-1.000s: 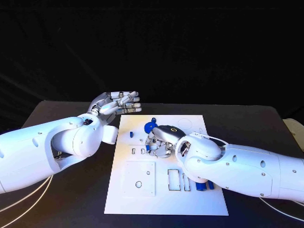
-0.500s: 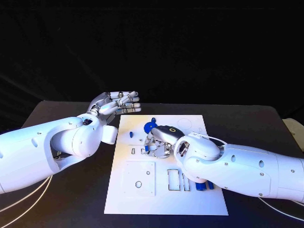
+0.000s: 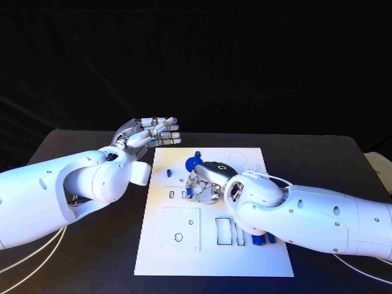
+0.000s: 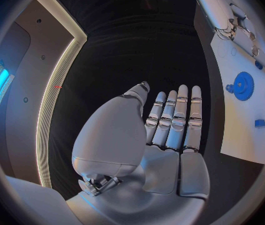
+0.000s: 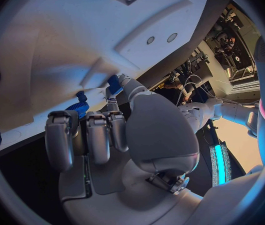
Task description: Assemble the parts on the task board
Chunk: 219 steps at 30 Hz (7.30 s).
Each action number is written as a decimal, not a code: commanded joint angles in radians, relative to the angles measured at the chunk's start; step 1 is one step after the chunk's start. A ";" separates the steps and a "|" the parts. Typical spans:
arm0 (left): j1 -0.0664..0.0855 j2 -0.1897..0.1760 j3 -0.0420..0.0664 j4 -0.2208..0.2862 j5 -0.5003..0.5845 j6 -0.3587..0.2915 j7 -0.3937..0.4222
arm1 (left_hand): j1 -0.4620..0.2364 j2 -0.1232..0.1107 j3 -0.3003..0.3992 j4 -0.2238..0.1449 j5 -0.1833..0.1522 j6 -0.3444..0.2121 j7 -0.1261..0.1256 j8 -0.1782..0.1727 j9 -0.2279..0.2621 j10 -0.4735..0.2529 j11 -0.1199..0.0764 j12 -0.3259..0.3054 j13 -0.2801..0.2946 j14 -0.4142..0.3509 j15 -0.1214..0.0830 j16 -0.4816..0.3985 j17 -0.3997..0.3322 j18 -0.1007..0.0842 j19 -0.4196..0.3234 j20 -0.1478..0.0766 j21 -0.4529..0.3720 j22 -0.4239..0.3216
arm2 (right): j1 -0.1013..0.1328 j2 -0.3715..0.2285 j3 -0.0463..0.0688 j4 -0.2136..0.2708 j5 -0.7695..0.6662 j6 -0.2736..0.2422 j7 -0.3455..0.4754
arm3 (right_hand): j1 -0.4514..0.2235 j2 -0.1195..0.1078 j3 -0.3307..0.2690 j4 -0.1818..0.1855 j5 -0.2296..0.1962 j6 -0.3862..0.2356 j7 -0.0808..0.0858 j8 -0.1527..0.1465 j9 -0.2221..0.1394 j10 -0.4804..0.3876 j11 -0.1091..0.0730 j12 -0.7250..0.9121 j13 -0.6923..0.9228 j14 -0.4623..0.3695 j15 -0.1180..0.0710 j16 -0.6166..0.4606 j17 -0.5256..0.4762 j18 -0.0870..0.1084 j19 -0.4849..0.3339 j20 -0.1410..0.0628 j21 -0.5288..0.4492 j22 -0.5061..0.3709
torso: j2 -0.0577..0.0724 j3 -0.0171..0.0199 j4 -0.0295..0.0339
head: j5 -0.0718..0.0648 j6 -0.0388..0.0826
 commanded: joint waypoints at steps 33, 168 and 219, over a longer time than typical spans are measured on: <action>0.001 0.002 0.001 0.001 0.001 0.019 0.003 | 0.004 -0.002 -0.001 -0.006 0.001 0.005 0.002 -0.004 -0.001 0.004 0.002 -0.003 -0.001 0.006 0.002 -0.003 -0.002 0.020 0.007 0.000 -0.004 -0.001 | -0.005 -0.002 -0.004 -0.001 -0.026 0.002 -0.025 | -0.056 -0.057 -0.049 0.028 -0.011 -0.066 0.034 -0.039 -0.020 -0.005 0.033 -0.029 0.136 0.098 0.026 -0.002 0.235 -0.001 0.037 0.018 -0.021 0.164 | 0.000 0.0002 0.0002 | -0.003 0.001; 0.061 0.343 -0.048 -0.294 -1.015 0.683 -1.067 | -0.210 0.051 -0.163 0.075 0.002 0.016 -0.168 0.429 0.411 0.356 -0.198 1.122 1.026 0.568 -0.221 1.423 1.470 -0.089 0.642 -0.263 1.085 1.061 | 0.145 -0.411 0.012 0.066 0.668 -0.242 0.272 | 0.007 0.020 -0.293 0.157 0.060 -0.144 0.049 -0.006 -0.052 -0.084 0.047 -0.100 0.046 0.078 0.038 -0.033 0.159 0.028 -0.027 0.030 -0.130 0.075 | -0.069 0.0120 -0.0056 | 0.040 -0.078; 0.061 0.297 -0.047 -0.278 -0.877 0.550 -1.029 | -0.118 -0.103 0.559 -0.101 0.002 -0.013 -0.162 0.479 0.500 0.363 -0.198 1.081 0.992 0.564 -0.221 1.414 1.456 -0.090 0.635 -0.259 1.100 1.085 | 0.143 -0.413 0.010 0.062 0.642 -0.224 0.258 | 0.012 0.024 -0.296 0.156 0.066 -0.143 0.049 -0.004 -0.053 -0.078 0.047 -0.095 0.052 0.078 0.037 -0.034 0.157 0.028 -0.028 0.029 -0.133 0.073 | -0.068 0.0129 -0.0032 | 0.043 -0.080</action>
